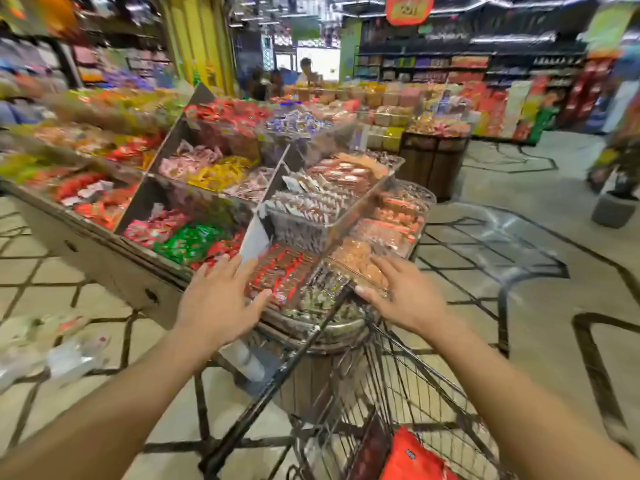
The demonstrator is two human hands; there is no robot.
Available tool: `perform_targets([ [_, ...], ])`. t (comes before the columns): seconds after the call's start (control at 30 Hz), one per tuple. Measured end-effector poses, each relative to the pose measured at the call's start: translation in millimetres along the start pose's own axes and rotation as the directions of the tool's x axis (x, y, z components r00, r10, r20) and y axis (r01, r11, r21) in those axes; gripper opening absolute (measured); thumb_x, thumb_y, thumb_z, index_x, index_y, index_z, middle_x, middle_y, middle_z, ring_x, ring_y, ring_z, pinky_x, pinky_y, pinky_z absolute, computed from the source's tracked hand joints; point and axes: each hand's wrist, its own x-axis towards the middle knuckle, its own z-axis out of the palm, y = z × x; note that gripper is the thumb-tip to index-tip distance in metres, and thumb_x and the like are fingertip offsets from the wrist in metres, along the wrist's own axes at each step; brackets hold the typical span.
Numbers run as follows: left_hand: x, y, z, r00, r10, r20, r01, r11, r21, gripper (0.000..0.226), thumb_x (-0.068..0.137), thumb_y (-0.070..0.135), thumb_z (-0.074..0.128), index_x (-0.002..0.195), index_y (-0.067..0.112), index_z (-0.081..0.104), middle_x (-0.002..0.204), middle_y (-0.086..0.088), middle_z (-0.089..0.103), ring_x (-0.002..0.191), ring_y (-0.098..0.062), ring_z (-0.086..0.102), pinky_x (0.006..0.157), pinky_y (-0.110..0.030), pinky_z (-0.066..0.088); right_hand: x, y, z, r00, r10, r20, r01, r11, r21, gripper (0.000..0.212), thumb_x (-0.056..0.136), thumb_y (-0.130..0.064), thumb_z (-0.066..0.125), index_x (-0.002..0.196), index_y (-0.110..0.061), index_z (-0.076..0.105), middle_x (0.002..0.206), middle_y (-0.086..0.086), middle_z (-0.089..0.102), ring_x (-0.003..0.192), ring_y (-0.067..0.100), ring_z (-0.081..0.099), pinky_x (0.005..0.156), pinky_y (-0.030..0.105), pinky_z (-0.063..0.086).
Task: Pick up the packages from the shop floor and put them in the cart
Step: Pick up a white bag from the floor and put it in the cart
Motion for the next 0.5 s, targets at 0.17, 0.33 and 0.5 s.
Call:
perform_targets([
  [0.17,-42.0,-144.6,-58.6,0.973,-0.202,-0.115,0.209,0.976,0.057,0.09,0.087,0.071,0.024,0.155,0.018,0.049,0.158,-0.01,0.049,0.148,-0.029,0.043,0.118,-0.052,0.035,59.1,-162.8,-12.6,0.972,-0.233,-0.038,0.231,0.971,-0.061,0.084,0.094,-0.076,0.037,0.158,-0.022,0.033,0.158,0.006,0.045,0.144,0.027,0.041,0.109,0.046,0.045],
  [0.33,-97.8,-280.1,-102.1,0.905,-0.347,-0.245,0.366,0.93,0.034,0.083,0.087,0.067,0.036,0.144,0.013,0.061,0.143,-0.016,0.064,0.132,-0.037,0.058,0.109,-0.055,0.046,97.9,-333.4,-13.5,0.919,-0.386,-0.083,0.385,0.922,-0.028,0.099,0.083,-0.084,0.016,0.158,-0.023,0.035,0.157,0.005,0.046,0.142,0.029,0.045,0.105,0.044,0.048],
  [0.5,-143.6,-392.9,-137.6,0.843,-0.477,-0.248,0.514,0.85,0.114,0.069,0.097,0.065,0.045,0.155,0.026,0.043,0.159,-0.004,0.049,0.144,-0.028,0.045,0.119,-0.049,0.033,124.7,-471.4,-0.1,0.872,-0.48,-0.097,0.481,0.877,-0.021,0.085,0.087,-0.078,0.025,0.157,-0.031,0.036,0.157,-0.001,0.046,0.14,0.029,0.046,0.104,0.047,0.048],
])
